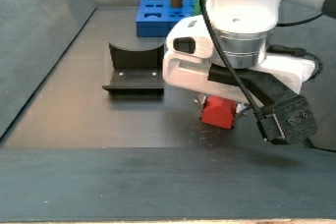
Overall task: Pick up the 3 prong object. Move up. Rotate the 3 prong object. Place the 3 prong object on the fixture. Regrasp the 3 prong object. Move to above the board. Insert the 3 prong object.
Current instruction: Move up, then rotate the 3 prong object.
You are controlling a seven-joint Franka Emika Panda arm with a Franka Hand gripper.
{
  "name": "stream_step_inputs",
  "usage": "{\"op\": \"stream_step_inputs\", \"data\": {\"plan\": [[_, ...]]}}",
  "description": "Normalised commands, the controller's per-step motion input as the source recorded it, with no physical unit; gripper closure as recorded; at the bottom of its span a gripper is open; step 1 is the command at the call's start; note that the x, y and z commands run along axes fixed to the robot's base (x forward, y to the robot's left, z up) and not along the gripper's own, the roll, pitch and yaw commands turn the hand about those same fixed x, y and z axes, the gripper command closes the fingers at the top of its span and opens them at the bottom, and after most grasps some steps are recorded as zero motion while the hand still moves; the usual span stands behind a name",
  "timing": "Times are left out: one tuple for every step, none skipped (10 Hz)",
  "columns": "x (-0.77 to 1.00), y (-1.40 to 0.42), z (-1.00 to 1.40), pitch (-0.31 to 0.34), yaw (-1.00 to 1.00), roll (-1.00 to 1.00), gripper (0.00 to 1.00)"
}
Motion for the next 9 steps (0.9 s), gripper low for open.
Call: {"op": "stream_step_inputs", "data": {"plan": [[-0.01, 0.03, 0.85, -0.002, -0.04, 0.0, 1.0], [-0.03, 0.02, 0.79, 0.02, -0.04, 0.0, 1.0], [-0.02, 0.01, 0.61, 0.072, -0.04, 0.02, 1.0], [-0.01, 0.01, 0.53, 0.091, -0.04, 0.03, 1.0], [-0.01, 0.0, 0.42, 0.109, -0.03, 0.04, 1.0], [-0.01, 0.0, 0.28, 0.123, -0.01, 0.06, 1.0], [-0.01, -0.01, 0.17, 0.132, 0.0, 0.08, 1.0], [-0.35, -1.0, 0.0, 0.0, 0.0, 0.0, 1.0], [-0.34, -1.0, -0.02, -0.039, 0.01, 0.02, 1.0]]}}
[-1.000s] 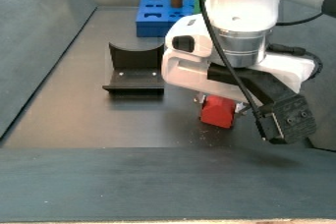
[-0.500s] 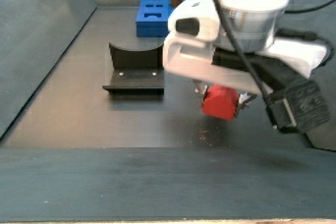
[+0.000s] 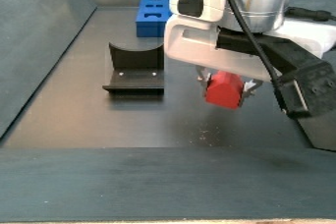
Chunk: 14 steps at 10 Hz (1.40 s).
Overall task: Pick up the 3 prong object. Move up. Rotate the 3 prong object. Place the 3 prong object on the fixture. Regrasp the 3 prong object. Move to above the board. Insert the 3 prong object.
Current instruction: Rotate the 3 prong object.
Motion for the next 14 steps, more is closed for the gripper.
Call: {"op": "stream_step_inputs", "data": {"plan": [[-0.3, -0.98, 0.01, -0.078, 0.01, 0.05, 1.0], [-0.19, -0.75, 0.01, -0.095, 0.01, 0.09, 1.0], [-0.12, -0.57, 0.0, -0.081, 0.01, 0.11, 1.0], [-0.08, -0.45, 0.0, -0.068, 0.02, 0.11, 1.0], [-0.05, -0.19, 0.02, -0.048, 0.02, 0.12, 1.0], [0.0, 0.0, 0.0, 0.0, -1.0, 0.0, 1.0], [0.01, 0.03, 0.01, 0.0, -1.0, 0.0, 1.0], [0.01, 0.04, 0.0, -0.001, -1.0, 0.0, 1.0], [0.01, 0.03, 0.0, -0.002, -1.0, -0.01, 1.0], [0.01, 0.03, 0.0, -0.003, -1.0, -0.01, 1.0], [0.01, 0.03, 0.0, -0.003, -1.0, -0.01, 1.0], [0.01, 0.02, 0.0, -0.003, -1.0, -0.01, 1.0], [0.01, 0.02, 0.0, -0.003, -1.0, -0.01, 1.0], [0.01, 0.02, 0.0, -0.003, -1.0, -0.01, 1.0]]}}
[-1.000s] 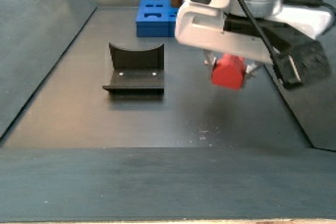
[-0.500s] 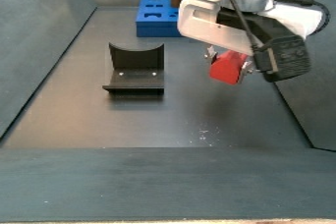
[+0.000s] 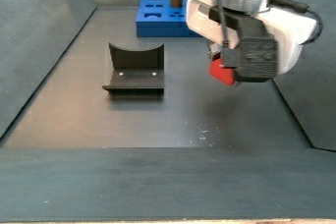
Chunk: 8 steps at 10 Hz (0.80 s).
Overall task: Pick up the 3 prong object. Move up. Rotate the 3 prong object. Place the 3 prong object on the fixture. Regrasp the 3 prong object. Move to above the board. Insert the 3 prong object.
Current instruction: Rotate the 3 prong object.
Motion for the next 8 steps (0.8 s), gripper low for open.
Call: {"op": "stream_step_inputs", "data": {"plan": [[0.01, 0.02, 0.0, -0.004, -1.0, -0.01, 1.0], [0.01, 0.02, 0.0, -0.004, -1.0, -0.01, 1.0], [0.01, 0.02, 0.0, -0.004, -1.0, -0.01, 1.0], [0.01, 0.02, 0.0, -0.004, -1.0, -0.01, 1.0], [0.01, 0.02, 0.0, -0.005, -1.0, -0.01, 1.0], [0.01, 0.02, 0.0, -0.006, -1.0, -0.01, 1.0], [0.01, 0.02, 0.0, -0.006, -1.0, -0.01, 1.0], [0.01, 0.02, 0.0, -0.007, -1.0, -0.02, 1.0]]}}
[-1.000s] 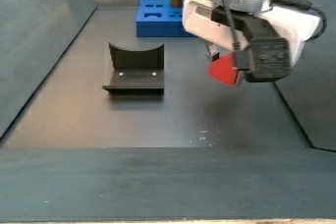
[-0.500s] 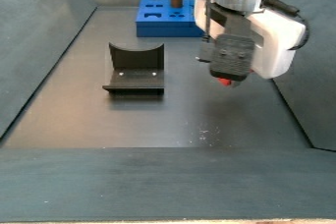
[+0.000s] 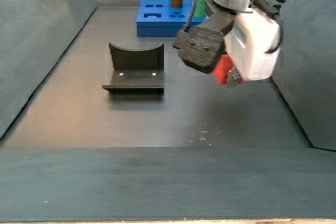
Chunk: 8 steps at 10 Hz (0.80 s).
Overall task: Pick up the 3 prong object. Move up. Rotate the 3 prong object. Place the 3 prong object on the fixture. Regrasp the 3 prong object. Move to above the board. Insert the 3 prong object.
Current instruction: Rotate the 3 prong object.
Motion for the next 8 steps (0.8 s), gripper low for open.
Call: {"op": "stream_step_inputs", "data": {"plan": [[0.01, 0.02, 0.0, -0.007, -1.0, -0.02, 1.0], [0.01, 0.02, 0.0, -0.008, -1.0, -0.02, 1.0], [0.01, 0.02, 0.0, -0.008, -1.0, -0.02, 1.0], [0.01, 0.02, 0.0, -0.009, -1.0, -0.02, 1.0], [0.01, 0.02, 0.0, -0.009, -1.0, -0.02, 1.0], [0.01, 0.02, 0.0, -0.01, -1.0, -0.02, 1.0], [0.01, 0.02, 0.0, -0.01, -1.0, -0.02, 1.0], [0.01, 0.02, 0.0, -0.011, -1.0, -0.02, 1.0]]}}
